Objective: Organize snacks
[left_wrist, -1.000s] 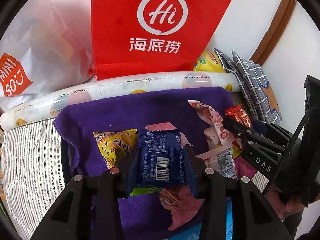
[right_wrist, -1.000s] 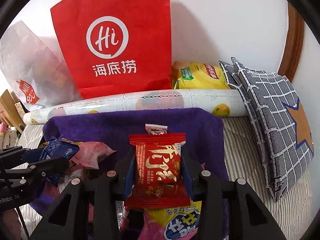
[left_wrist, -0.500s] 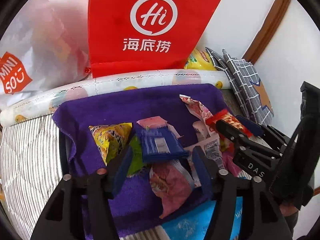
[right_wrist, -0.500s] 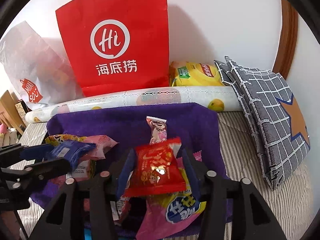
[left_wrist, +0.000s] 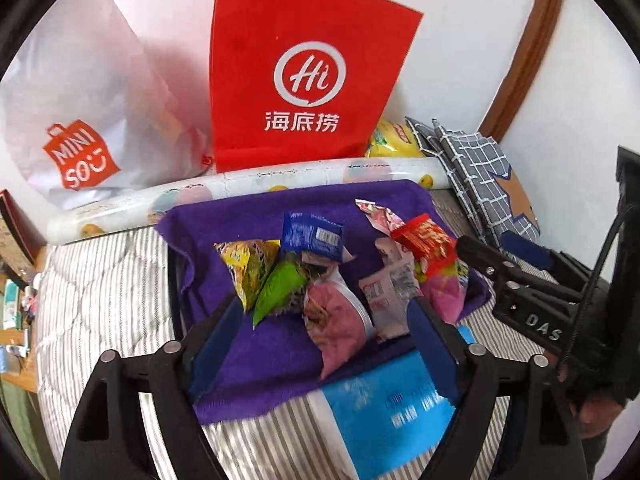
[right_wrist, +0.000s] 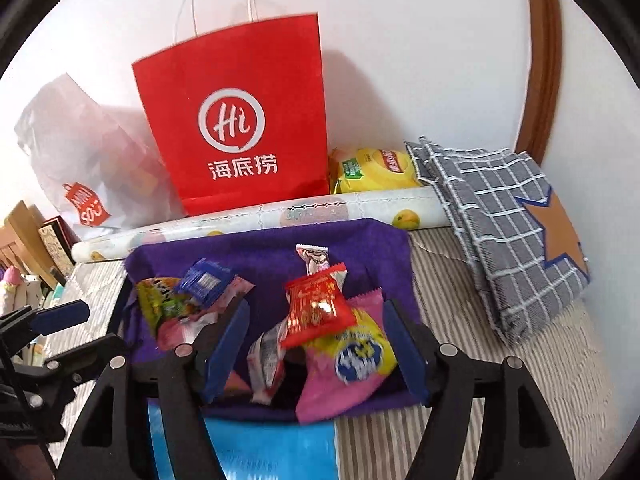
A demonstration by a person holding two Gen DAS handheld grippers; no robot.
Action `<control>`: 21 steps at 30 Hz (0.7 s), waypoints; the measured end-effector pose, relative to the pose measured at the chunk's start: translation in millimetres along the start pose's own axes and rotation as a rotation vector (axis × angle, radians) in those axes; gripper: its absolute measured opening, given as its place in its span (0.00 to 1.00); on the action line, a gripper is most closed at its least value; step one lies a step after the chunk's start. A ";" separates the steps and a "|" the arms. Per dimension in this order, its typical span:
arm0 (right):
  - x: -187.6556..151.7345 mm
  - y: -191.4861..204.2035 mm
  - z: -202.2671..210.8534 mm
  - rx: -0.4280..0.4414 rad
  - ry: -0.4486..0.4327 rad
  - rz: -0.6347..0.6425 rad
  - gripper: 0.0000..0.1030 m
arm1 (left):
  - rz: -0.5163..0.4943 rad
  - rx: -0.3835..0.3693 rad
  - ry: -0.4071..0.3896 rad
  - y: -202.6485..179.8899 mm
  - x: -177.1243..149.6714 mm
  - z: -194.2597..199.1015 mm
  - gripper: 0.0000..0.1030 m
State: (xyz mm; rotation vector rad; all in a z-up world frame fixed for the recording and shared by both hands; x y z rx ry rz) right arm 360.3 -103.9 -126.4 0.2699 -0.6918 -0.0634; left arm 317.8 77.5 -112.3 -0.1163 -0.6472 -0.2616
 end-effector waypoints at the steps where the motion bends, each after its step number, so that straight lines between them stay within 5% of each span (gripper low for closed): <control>1: -2.3 0.3 7.5 -0.002 -0.001 0.001 0.67 | -0.001 0.004 -0.003 -3.2 -2.5 4.6 0.83; 16: -52.6 -11.3 142.4 -0.030 -0.065 0.007 0.74 | -0.021 0.102 -0.090 -70.1 -51.5 108.6 0.86; 21: -66.3 -17.4 180.7 -0.021 -0.111 -0.003 0.94 | 0.010 0.121 -0.131 -83.8 -65.9 139.3 0.99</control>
Point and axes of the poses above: each gripper's, at about its wrist camera, not at the fingertips, and z roughly against the way its jaws point, y to its left, x to its top, the point moved 4 cm from there along -z, roughly the way its jaws point, and after that the axes turned 14 degrees about -z, right-handed, at the moved point
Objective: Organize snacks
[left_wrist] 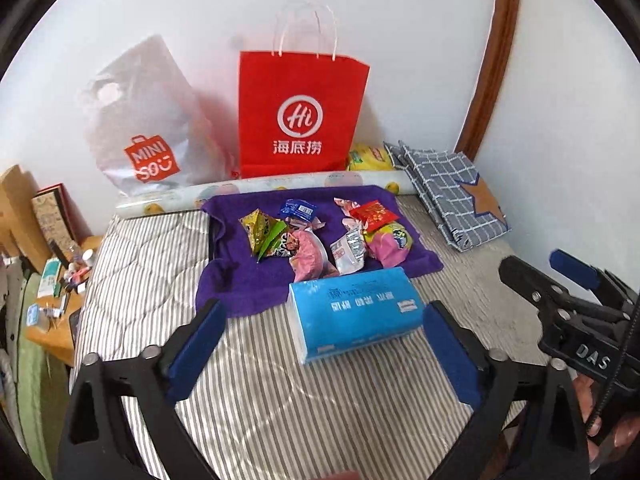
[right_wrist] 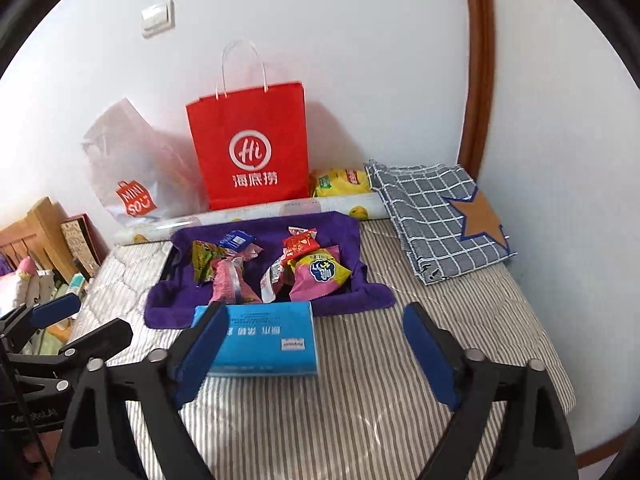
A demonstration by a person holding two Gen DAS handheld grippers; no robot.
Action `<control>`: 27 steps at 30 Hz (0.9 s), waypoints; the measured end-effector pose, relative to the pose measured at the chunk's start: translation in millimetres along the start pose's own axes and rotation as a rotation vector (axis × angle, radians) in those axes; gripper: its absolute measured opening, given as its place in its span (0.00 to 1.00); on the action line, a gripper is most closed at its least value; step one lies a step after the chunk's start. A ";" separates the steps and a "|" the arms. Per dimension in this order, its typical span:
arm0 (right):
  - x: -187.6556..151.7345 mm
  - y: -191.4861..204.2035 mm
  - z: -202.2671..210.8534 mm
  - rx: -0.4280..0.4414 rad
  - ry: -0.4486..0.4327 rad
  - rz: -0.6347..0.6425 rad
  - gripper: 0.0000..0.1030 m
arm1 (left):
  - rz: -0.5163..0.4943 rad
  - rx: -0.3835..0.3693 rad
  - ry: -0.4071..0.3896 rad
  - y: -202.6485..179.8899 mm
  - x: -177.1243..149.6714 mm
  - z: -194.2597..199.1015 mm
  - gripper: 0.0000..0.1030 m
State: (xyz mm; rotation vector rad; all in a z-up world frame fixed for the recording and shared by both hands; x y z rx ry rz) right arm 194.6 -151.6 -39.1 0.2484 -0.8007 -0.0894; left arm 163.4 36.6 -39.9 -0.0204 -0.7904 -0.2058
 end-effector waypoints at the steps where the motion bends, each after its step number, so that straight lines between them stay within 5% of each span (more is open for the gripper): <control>1: -1.6 -1.5 7.3 0.003 -0.012 -0.001 0.97 | -0.001 0.009 -0.010 -2.1 -1.6 6.7 1.00; 9: -18.5 -18.3 41.4 -0.043 -0.040 -0.037 1.00 | -0.022 0.088 -0.049 -20.3 -15.3 45.0 1.00; 27: -35.2 -19.9 75.2 -0.048 -0.068 -0.013 1.00 | -0.024 0.083 -0.073 -33.2 -24.4 67.8 1.00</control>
Point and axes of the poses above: each gripper's, at about its wrist camera, not at the fingertips, and z roughly against the way its jaws point, y to its left, x to its top, the point moved 4 cm from there along -z, roughly the way its jaws point, and after that the axes turned 14 degrees about -z, right-handed, at the moved point
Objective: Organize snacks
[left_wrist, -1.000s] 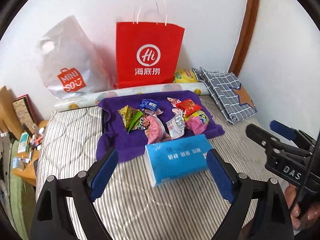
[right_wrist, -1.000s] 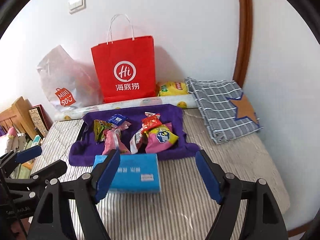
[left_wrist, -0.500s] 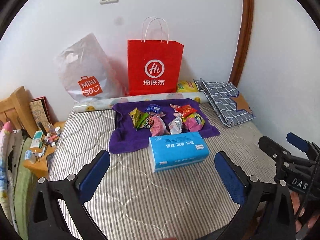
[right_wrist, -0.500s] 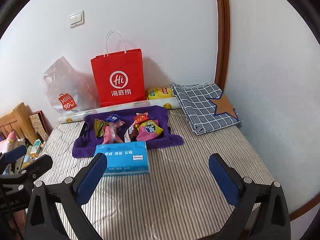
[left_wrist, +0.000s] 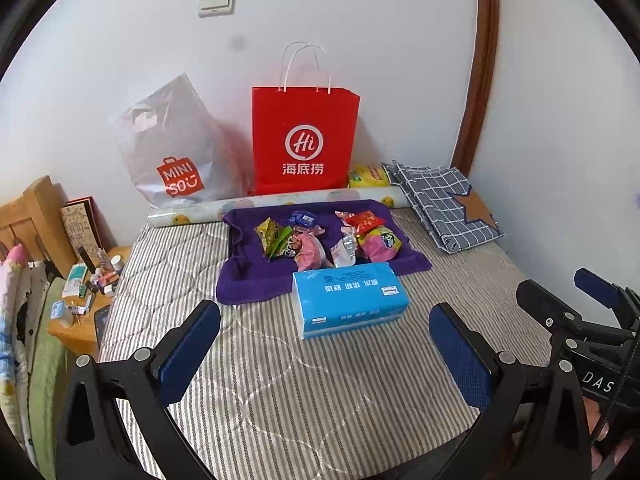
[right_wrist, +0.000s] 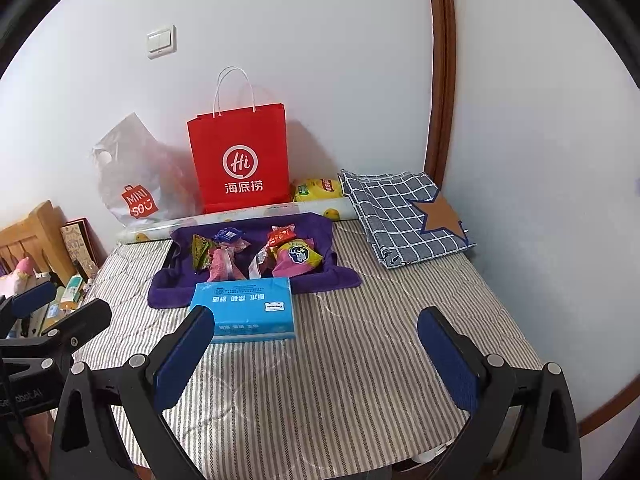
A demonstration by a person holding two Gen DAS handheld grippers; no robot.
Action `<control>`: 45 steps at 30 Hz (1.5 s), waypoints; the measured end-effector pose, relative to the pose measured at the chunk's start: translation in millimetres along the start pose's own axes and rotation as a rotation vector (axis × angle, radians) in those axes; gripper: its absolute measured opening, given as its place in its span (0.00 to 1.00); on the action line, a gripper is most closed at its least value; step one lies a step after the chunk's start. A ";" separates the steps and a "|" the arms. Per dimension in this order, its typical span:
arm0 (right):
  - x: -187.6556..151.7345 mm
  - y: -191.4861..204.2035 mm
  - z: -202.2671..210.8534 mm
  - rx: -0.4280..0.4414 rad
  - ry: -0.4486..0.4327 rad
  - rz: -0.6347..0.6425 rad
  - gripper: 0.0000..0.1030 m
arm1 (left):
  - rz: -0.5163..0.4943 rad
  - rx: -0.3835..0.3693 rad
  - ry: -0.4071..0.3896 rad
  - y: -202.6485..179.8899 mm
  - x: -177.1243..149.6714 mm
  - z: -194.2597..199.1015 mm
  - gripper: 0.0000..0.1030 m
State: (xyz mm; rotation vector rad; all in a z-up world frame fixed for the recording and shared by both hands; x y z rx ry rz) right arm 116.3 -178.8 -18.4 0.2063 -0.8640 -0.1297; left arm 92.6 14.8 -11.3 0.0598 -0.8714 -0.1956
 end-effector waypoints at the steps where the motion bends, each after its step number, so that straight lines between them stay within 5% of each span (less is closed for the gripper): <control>1: -0.4 0.0 0.9 0.000 0.000 -0.001 1.00 | 0.000 0.000 -0.001 -0.1 0.0 0.0 1.00; 45: 2.9 -0.7 8.9 0.002 -0.011 -0.007 1.00 | -0.011 0.012 -0.016 -5.6 1.2 15.7 1.00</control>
Point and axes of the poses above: each gripper's, at about its wrist camera, not at the fingertips, and z roughly against the way its jaws point, y to its left, x to its top, the point moved 4 cm from there along -z, roughly the way its jaws point, and after that the axes turned 14 degrees about -z, right-handed, at the moved point
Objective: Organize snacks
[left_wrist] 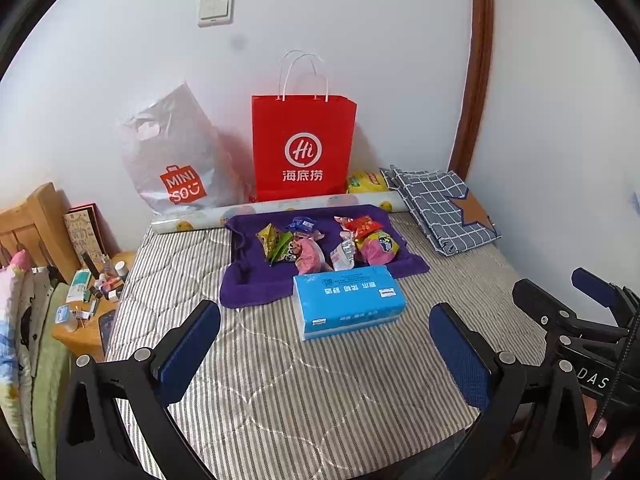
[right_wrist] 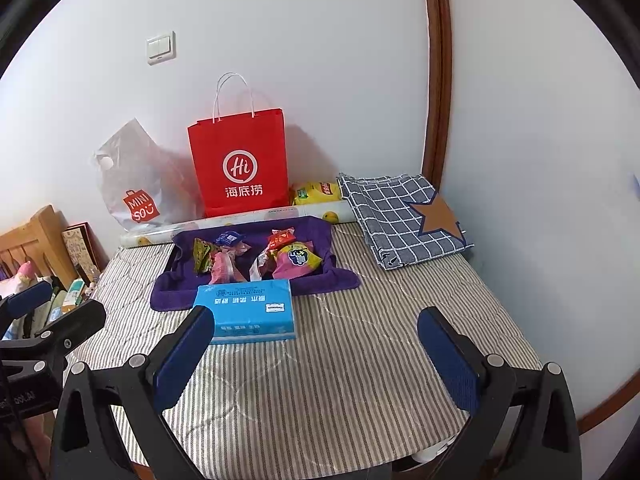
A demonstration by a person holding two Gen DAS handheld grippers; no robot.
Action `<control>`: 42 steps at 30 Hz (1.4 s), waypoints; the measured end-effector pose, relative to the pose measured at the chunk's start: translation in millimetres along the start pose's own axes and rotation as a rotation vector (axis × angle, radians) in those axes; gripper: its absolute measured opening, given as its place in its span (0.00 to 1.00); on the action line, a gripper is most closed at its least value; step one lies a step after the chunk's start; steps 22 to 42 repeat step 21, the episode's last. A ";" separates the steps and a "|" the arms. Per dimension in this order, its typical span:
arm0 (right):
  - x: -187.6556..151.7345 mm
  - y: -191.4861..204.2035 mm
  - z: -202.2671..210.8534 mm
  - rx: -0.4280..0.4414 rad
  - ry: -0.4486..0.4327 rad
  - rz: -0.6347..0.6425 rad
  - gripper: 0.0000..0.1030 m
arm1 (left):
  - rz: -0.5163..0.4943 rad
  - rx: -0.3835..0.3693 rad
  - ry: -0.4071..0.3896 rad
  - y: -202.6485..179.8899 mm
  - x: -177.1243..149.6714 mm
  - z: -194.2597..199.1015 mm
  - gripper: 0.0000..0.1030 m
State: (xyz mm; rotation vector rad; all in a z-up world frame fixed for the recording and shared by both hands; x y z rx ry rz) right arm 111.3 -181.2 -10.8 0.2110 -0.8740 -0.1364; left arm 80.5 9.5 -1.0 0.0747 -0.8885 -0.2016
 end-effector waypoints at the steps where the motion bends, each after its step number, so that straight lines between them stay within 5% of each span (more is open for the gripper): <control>1: 0.2 0.0 0.3 0.000 -0.001 0.000 1.00 | 0.000 0.000 0.001 -0.1 0.3 0.0 1.00; 42: 0.2 0.8 0.3 0.002 -0.002 -0.001 1.00 | -0.002 0.005 -0.004 0.1 1.1 1.3 1.00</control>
Point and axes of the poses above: each gripper's, at about its wrist camera, not at the fingertips, and z roughly against the way its jaws point, y to its left, x to its top, the point moved 4 cm from there along -z, roughly the way its jaws point, and after that the axes turned 14 degrees about -z, right-handed, at the moved point
